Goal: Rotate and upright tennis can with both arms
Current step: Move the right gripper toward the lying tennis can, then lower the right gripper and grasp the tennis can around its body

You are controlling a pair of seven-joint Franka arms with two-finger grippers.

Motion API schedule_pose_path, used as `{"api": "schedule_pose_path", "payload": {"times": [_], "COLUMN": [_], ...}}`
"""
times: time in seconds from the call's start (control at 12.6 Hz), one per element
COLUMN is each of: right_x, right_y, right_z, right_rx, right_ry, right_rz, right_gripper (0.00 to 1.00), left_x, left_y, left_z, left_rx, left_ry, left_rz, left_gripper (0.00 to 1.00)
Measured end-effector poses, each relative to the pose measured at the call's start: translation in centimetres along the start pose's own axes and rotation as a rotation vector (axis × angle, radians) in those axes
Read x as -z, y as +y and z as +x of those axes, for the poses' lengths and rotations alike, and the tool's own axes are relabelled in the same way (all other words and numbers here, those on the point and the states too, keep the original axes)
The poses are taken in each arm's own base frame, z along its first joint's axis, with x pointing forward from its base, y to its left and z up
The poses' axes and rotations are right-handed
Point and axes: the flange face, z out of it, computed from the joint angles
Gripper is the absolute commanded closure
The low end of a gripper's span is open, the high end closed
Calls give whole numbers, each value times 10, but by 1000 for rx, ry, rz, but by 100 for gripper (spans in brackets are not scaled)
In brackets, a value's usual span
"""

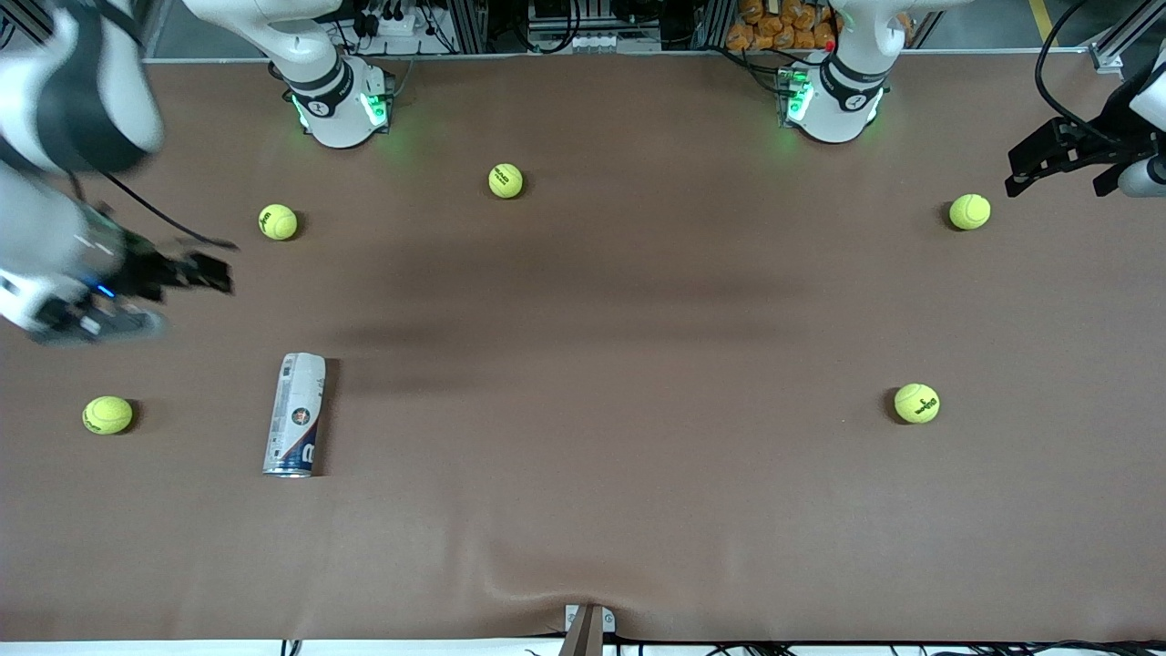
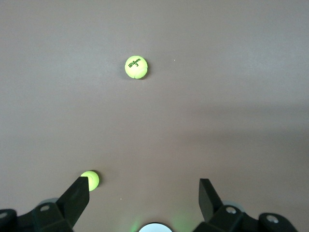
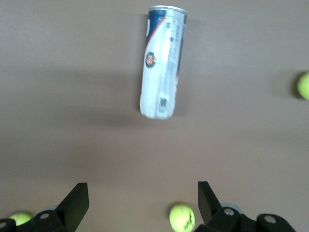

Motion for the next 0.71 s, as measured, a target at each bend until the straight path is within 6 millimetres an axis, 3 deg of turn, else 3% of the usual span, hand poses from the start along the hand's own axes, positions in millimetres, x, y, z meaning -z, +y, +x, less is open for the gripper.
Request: {"api": "schedule_pose_path", "payload": {"times": [0.16,0.24,0.71], "right_x": [-44,-58,-65], "right_y": [-16,-23,-21], "right_z": [24,30,33], "right_rx": [23,34,29], "right_ry": [-27,-40,-42], "right_rz": [2,1,-2], "right_gripper": [0,0,0], "left_x": [-1,-2,-3], "left_y": [0,0,0], "left_z": [1,1,2], "left_rx": [0,0,-1], "left_ry": [-2,-4,-6], "left_rz": [0,0,0], "left_gripper": [0,0,0]}}
